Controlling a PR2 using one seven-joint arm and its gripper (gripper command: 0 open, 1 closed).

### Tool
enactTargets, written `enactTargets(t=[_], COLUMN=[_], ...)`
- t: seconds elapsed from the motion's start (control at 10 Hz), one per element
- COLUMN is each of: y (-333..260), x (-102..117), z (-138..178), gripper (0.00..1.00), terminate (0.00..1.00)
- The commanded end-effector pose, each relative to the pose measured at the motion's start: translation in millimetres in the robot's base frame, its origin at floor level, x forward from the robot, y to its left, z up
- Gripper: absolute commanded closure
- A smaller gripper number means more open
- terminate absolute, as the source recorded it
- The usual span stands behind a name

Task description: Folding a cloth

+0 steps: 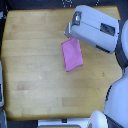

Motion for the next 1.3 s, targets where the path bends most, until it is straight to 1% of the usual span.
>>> enactTargets(t=[0.0,0.1,0.3,0.4,0.5,0.8,0.9,1.1,1.2], y=[-55.6,-58.4,-84.9,-115.8,-131.0,-223.9,-238.4,-294.7,-302.3], x=[29.9,32.7,45.2,45.6,45.9,53.1,52.7,52.2,52.2], z=[86.8,90.2,104.2,112.7,115.9,123.3,123.8,127.9,128.7], gripper=[0.00,0.00,0.00,0.00,0.00,0.00,0.00,0.00,0.00], terminate=[0.00,0.00,0.00,0.00,0.00,0.00,0.00,0.00,0.00])
